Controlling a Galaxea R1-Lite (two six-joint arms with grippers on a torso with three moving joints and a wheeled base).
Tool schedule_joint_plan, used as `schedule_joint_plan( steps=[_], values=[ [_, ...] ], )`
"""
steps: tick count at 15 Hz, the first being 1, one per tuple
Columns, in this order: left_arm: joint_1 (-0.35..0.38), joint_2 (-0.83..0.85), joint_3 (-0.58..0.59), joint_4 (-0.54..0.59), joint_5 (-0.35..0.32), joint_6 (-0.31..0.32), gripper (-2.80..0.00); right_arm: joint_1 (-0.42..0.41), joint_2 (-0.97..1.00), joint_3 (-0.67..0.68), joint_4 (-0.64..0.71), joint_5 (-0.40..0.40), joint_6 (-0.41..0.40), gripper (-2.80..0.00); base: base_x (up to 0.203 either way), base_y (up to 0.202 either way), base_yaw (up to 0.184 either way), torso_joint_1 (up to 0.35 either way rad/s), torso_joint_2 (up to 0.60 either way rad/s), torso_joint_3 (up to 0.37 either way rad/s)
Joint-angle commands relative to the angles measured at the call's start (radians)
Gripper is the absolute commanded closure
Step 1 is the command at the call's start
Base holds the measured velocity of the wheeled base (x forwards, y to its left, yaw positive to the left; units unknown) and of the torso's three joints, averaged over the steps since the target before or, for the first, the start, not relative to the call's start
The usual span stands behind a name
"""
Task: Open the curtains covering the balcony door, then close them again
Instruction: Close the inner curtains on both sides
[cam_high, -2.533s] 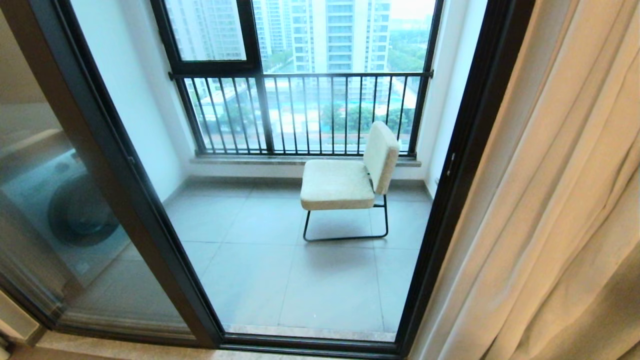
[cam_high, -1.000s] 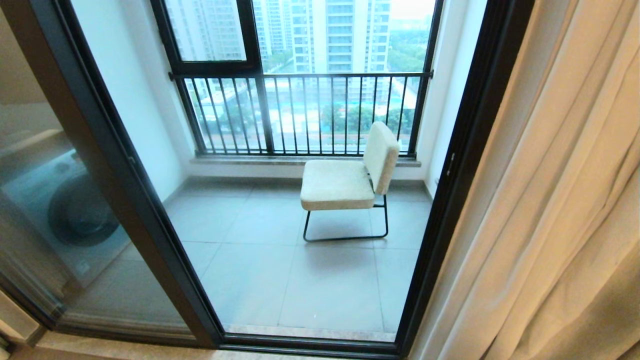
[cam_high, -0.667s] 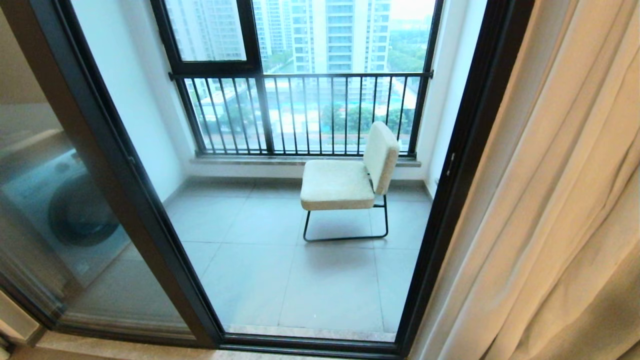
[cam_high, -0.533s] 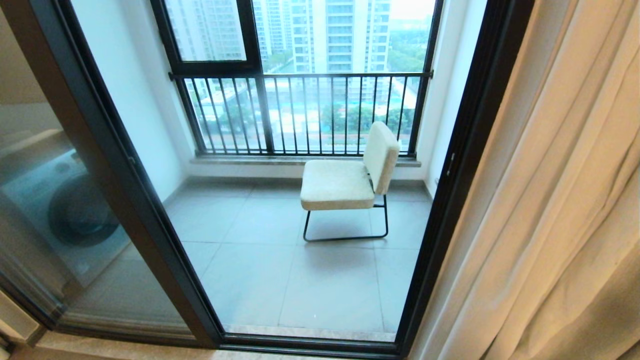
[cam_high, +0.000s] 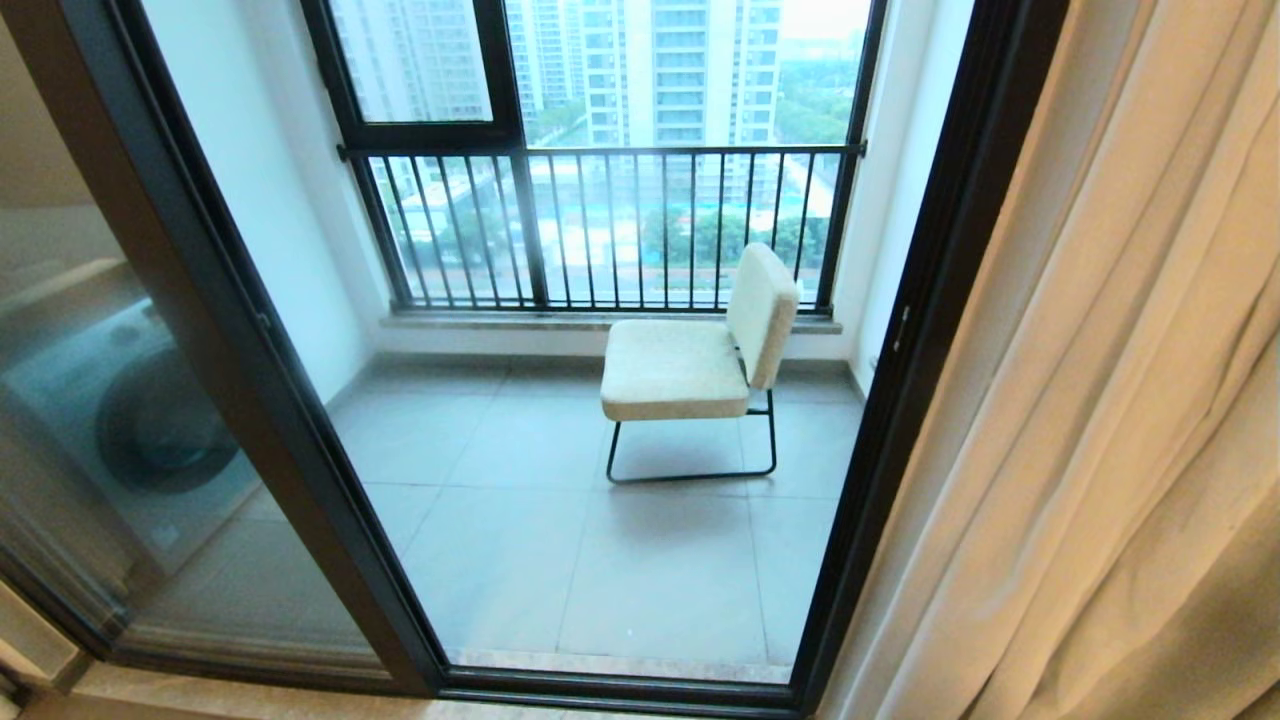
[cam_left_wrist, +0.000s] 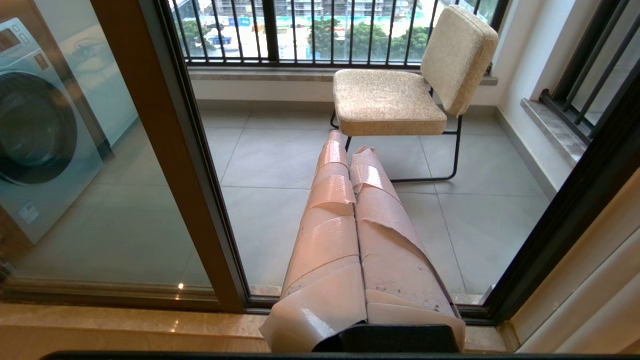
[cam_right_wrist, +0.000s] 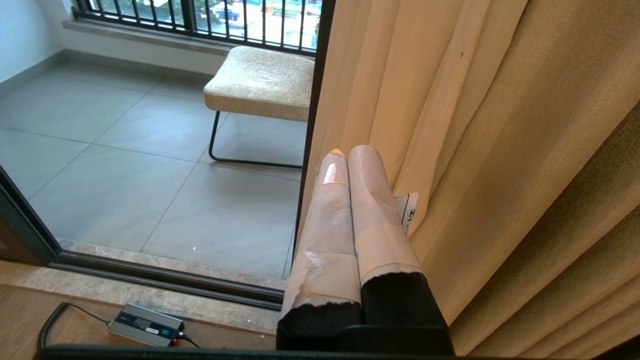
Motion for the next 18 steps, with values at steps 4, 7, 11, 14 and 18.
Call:
schedule_joint_plan(
  steps=[4, 7, 11, 14, 18],
  values=[
    [0.000, 0.000, 0.000, 0.000, 0.000, 0.000, 0.00, 0.001, 0.118, -0.037, -0.019, -0.001, -0.001, 0.00, 0.000, 0.000, 0.000, 0.000, 0.00, 0.000],
    [0.000, 0.000, 0.000, 0.000, 0.000, 0.000, 0.00, 0.000, 0.227, -0.111, -0.050, -0.001, 0.009, 0.00, 0.000, 0.000, 0.000, 0.000, 0.00, 0.000],
    [0.000, 0.000, 0.000, 0.000, 0.000, 0.000, 0.00, -0.004, 0.397, -0.274, -0.099, 0.000, 0.046, 0.00, 0.000, 0.000, 0.000, 0.000, 0.00, 0.000],
    [0.000, 0.000, 0.000, 0.000, 0.000, 0.000, 0.00, -0.010, 0.504, -0.402, -0.106, 0.014, 0.073, 0.00, 0.000, 0.000, 0.000, 0.000, 0.00, 0.000],
    [0.000, 0.000, 0.000, 0.000, 0.000, 0.000, 0.00, -0.030, 0.631, -0.552, -0.104, 0.017, 0.089, -2.80, 0.000, 0.000, 0.000, 0.000, 0.00, 0.000]
  ],
)
